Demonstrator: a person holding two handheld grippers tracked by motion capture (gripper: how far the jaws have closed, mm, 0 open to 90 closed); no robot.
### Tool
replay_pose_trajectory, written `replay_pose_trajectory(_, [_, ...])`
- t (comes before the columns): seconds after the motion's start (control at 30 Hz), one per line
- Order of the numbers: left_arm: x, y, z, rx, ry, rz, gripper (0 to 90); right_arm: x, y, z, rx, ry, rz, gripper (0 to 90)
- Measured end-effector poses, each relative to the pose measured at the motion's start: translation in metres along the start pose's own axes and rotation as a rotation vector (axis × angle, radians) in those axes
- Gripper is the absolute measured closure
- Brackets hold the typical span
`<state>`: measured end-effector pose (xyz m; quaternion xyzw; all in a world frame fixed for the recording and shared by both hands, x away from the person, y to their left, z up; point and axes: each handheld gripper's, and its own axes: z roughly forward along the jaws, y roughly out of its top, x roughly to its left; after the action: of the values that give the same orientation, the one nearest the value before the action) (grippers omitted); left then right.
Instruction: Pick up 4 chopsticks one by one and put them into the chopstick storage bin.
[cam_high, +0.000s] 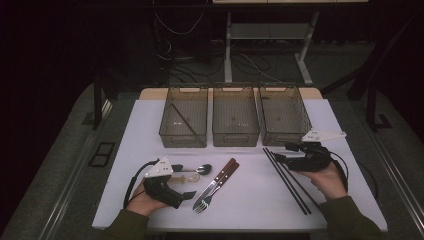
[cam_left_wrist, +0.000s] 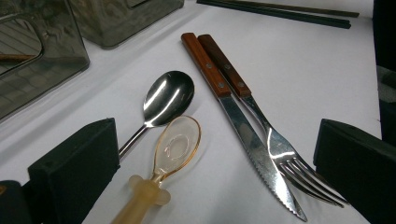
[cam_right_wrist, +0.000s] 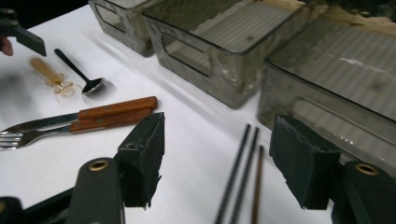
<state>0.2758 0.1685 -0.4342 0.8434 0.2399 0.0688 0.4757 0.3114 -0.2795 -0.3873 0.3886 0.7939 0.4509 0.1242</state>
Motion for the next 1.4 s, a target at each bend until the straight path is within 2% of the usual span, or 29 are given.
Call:
replay_pose_trajectory(0.13, [0.000,0.000,0.000,0.002,-0.001,0.000,0.0,-0.006,-0.009,-0.011,-0.007,-0.015,0.021,35.7])
replay_pose_trajectory(0.67, [-0.002,0.000,-0.002,0.005,0.012,0.008,0.0,-0.007,-0.054,-0.043,0.084,-0.055,0.055,36.3])
replay_pose_trajectory(0.83, [-0.003,0.000,0.000,0.006,0.010,0.006,0.0,-0.004,-0.064,-0.048,0.111,-0.069,0.063,39.4])
replay_pose_trajectory(0.93, [-0.003,0.000,0.000,0.007,0.009,0.005,0.0,-0.004,-0.070,-0.047,0.127,-0.081,0.068,47.5])
replay_pose_trajectory(1.1, [-0.003,0.000,0.000,0.010,0.008,0.008,0.0,-0.005,-0.077,-0.038,0.199,-0.089,0.056,61.5])
replay_pose_trajectory(1.23, [-0.003,0.000,0.000,0.015,0.006,0.010,0.0,-0.006,-0.079,-0.035,0.230,-0.086,0.047,71.5])
replay_pose_trajectory(1.4, [-0.003,0.000,0.000,0.016,0.006,0.010,0.0,-0.005,-0.081,-0.031,0.276,-0.093,0.028,76.1])
